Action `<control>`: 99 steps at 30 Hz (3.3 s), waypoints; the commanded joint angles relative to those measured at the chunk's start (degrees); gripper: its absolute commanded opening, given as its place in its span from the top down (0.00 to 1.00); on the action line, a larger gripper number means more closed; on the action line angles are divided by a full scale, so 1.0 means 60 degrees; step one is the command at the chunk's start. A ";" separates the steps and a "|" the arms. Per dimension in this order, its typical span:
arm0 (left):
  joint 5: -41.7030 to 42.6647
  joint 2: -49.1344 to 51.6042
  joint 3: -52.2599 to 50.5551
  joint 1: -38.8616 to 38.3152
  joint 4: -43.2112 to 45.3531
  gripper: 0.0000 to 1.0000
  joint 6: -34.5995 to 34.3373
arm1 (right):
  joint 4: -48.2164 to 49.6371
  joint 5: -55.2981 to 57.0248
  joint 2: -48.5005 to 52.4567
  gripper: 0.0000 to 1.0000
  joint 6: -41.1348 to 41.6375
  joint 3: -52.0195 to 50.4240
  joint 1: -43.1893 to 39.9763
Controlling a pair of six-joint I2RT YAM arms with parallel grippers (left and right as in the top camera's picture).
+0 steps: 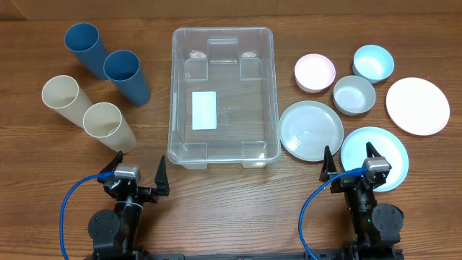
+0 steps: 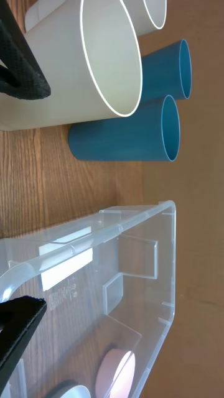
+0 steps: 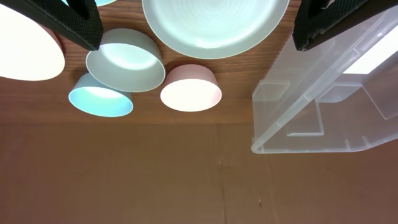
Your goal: Pack container
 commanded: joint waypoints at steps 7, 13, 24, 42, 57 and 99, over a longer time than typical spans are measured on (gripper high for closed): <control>0.0113 -0.0084 -0.0058 0.0069 0.0025 0.00 -0.0131 | 0.0073 -0.0055 -0.0076 0.00 -0.0066 -0.0051 -0.0033; 0.0113 -0.0084 -0.0058 0.0069 0.0025 0.00 -0.0131 | 0.0073 -0.0055 -0.0076 0.00 -0.0066 -0.0051 -0.0033; 0.0113 -0.0084 -0.0058 0.0069 0.0025 0.00 -0.0131 | 0.0073 -0.0055 -0.0076 0.00 -0.0066 -0.0051 -0.0033; 0.0113 -0.0084 -0.0058 0.0069 0.0025 0.00 -0.0131 | 0.0590 -0.1166 -0.0076 0.00 -0.0066 -0.0047 -0.0033; 0.0113 -0.0084 -0.0058 0.0069 0.0025 0.00 -0.0131 | -0.1220 -0.1013 -0.0066 0.00 0.1621 0.1056 -0.0033; 0.0113 -0.0084 -0.0058 0.0069 0.0025 0.00 -0.0131 | -0.8564 -0.2014 1.3894 0.00 0.3738 1.0160 -0.0025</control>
